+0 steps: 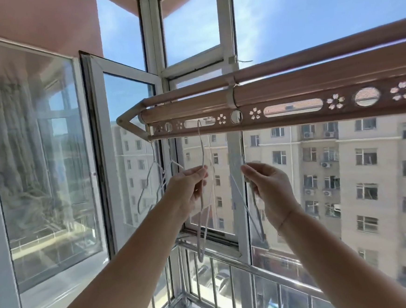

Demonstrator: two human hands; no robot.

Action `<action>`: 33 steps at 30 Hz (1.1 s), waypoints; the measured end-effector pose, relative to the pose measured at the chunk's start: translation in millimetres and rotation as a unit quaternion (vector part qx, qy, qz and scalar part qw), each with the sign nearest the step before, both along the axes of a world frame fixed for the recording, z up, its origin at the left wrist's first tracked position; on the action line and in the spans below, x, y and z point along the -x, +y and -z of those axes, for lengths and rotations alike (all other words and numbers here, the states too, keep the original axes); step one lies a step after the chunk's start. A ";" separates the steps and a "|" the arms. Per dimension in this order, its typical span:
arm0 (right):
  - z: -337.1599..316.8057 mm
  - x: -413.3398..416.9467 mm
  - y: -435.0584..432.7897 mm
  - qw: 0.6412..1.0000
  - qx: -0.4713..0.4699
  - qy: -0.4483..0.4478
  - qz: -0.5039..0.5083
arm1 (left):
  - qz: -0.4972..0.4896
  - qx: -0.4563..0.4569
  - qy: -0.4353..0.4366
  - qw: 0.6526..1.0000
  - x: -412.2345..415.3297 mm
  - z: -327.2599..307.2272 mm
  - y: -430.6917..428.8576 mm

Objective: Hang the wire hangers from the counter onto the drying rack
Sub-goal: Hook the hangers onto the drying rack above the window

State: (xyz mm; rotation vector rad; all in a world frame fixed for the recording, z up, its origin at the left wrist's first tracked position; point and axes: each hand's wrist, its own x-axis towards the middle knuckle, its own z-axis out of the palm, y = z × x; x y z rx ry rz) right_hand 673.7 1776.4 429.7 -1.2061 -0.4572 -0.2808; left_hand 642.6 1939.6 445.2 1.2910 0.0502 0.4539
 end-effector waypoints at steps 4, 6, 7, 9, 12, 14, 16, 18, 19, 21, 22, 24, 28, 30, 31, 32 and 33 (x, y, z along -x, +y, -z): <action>6.5 -7.6 0.6 1.000 0.007 0.018 0.005 | 0.034 0.012 0.011 0.999 -12.7 5.8 2.2; 8.1 -8.8 -0.3 1.000 0.021 0.011 0.007 | 0.045 0.017 0.009 0.999 -18.1 10.6 5.1; 8.6 -8.8 -0.4 1.000 0.029 0.006 0.009 | 0.049 0.018 0.005 0.999 -20.1 12.5 7.0; 10.5 -8.7 -0.3 0.999 0.038 0.000 0.015 | 0.058 0.024 0.000 0.998 -22.8 15.5 11.0; 16.6 -7.7 -2.7 0.999 0.029 0.011 0.016 | 0.061 0.024 0.009 0.998 -20.2 24.1 16.4; 25.5 -8.3 -7.2 0.999 0.015 0.026 0.022 | 0.051 0.011 0.023 0.998 -15.5 35.4 20.4; 39.8 -10.2 -13.1 0.998 0.010 0.051 0.037 | 0.038 -0.010 0.037 0.999 -10.1 50.2 24.2; 58.8 -12.1 -19.0 0.996 0.014 0.074 0.044 | 0.029 -0.031 0.044 0.998 -5.4 66.0 27.8; 70.0 -12.5 -22.2 0.995 0.024 0.084 0.050 | 0.027 -0.040 0.047 0.998 -3.6 74.8 29.4; 94.6 -11.3 -30.1 0.991 0.062 0.098 0.071 | 0.024 -0.049 0.059 0.997 0.2 95.2 31.2; 106.7 -8.9 -35.2 0.988 0.082 0.101 0.081 | 0.025 -0.056 0.072 0.996 2.3 106.6 30.7; 129.8 -1.6 -48.6 0.983 0.127 0.097 0.096 | 0.045 -0.088 0.099 0.990 6.2 130.6 25.9; 163.9 18.7 -87.5 0.966 0.201 0.111 0.120 | 0.141 -0.184 0.113 0.966 16.1 171.8 -6.0; 175.3 28.6 -111.9 0.958 0.219 0.122 0.141 | 0.201 -0.226 0.112 0.947 19.5 187.3 -30.1; 179.7 33.2 -125.5 0.952 0.230 0.126 0.156 | 0.229 -0.246 0.111 0.935 20.1 193.5 -43.1; 183.2 37.8 -139.7 0.945 0.245 0.129 0.174 | 0.254 -0.265 0.110 0.924 20.2 199.0 -57.0; 185.5 42.9 -154.0 0.937 0.261 0.130 0.191 | 0.277 -0.281 0.109 0.912 20.1 203.4 -71.2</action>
